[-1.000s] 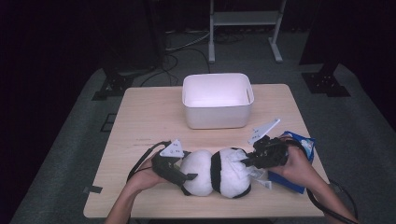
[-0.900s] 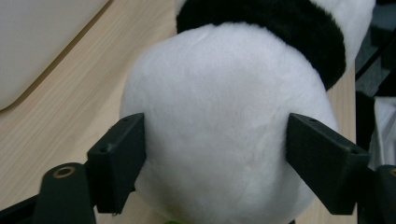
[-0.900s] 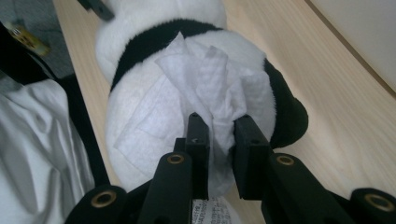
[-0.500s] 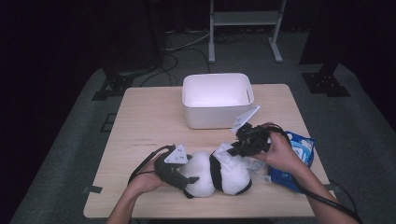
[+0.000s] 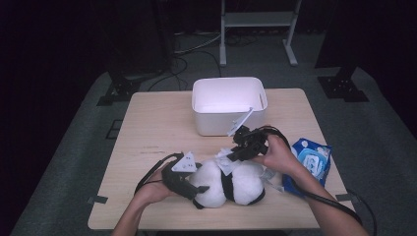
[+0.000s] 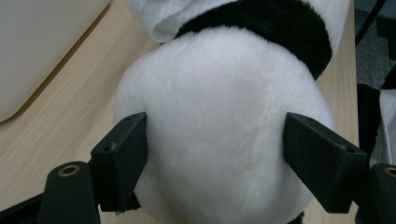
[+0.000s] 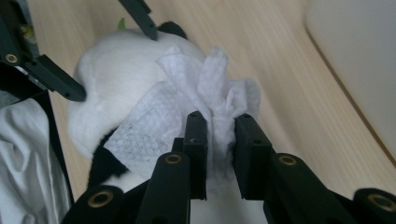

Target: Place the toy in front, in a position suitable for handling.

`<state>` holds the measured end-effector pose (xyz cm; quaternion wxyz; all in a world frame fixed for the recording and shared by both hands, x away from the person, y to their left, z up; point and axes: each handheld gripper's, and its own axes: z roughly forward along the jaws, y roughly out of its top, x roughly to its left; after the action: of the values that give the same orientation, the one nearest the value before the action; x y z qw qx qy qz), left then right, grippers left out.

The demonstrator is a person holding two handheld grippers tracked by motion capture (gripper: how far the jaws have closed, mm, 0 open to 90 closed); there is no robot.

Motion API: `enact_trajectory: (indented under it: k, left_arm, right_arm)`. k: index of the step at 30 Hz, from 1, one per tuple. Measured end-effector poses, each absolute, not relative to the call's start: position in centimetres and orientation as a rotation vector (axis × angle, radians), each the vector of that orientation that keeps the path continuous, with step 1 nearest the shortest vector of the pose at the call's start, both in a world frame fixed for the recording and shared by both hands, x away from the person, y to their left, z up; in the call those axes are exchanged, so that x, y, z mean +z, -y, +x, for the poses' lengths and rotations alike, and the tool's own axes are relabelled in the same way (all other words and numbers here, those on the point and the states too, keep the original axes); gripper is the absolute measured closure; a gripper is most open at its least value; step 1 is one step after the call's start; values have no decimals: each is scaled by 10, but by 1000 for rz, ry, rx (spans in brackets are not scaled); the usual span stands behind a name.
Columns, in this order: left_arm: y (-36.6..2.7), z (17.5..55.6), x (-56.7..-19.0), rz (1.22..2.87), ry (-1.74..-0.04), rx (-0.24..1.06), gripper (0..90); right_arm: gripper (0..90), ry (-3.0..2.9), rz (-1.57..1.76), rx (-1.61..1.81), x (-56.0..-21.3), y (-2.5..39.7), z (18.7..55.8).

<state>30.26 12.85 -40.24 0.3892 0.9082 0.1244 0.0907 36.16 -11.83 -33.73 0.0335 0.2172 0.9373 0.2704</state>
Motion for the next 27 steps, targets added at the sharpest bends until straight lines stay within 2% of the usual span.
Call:
enact_trajectory:
  k: [6, 16, 21, 27]
  left_arm:
    - [-128, 303, -403, 2306, -321, 230, 222]
    - [-128, 304, -403, 2305, -328, 228, 212]
    - [-125, 304, -403, 2297, -330, 233, 209]
    - [-123, 303, -403, 2299, -336, 238, 200]
  right_arm:
    - [758, -2828, 791, 865, -336, 158, 362]
    - [760, -2794, 901, 849, -344, 198, 357]
    - [762, -2792, 894, 868, -342, 200, 354]
    - [757, -2794, 818, 858, -330, 183, 348]
